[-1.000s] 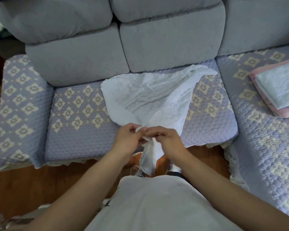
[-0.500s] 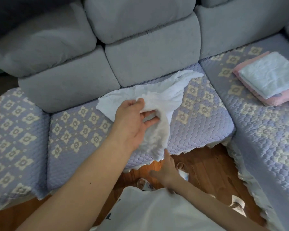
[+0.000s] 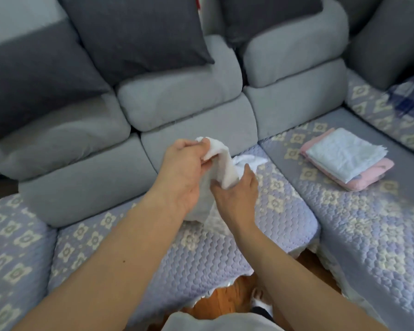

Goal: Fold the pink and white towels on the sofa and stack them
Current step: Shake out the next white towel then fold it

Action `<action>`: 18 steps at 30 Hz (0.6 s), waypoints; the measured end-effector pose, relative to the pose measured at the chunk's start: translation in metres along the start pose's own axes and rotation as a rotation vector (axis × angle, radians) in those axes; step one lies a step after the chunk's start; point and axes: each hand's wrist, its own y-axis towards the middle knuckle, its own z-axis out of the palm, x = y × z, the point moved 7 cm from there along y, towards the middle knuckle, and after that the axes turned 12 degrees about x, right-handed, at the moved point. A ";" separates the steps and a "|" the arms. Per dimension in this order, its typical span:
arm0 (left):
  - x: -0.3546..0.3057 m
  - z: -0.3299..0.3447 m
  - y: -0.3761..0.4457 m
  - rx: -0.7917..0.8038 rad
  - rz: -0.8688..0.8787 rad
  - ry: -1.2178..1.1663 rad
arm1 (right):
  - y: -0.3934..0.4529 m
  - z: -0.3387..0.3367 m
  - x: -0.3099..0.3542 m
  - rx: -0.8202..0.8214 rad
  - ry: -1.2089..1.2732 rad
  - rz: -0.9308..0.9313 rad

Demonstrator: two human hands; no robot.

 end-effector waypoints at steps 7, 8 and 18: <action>-0.030 0.020 0.009 0.012 0.038 0.031 | -0.001 -0.057 0.062 -0.156 -0.158 -0.417; -0.031 0.024 0.009 0.019 0.040 0.018 | 0.005 -0.061 0.059 -0.127 -0.157 -0.418; -0.048 0.056 0.020 0.017 0.141 -0.110 | 0.047 -0.083 -0.113 -0.116 -0.133 0.089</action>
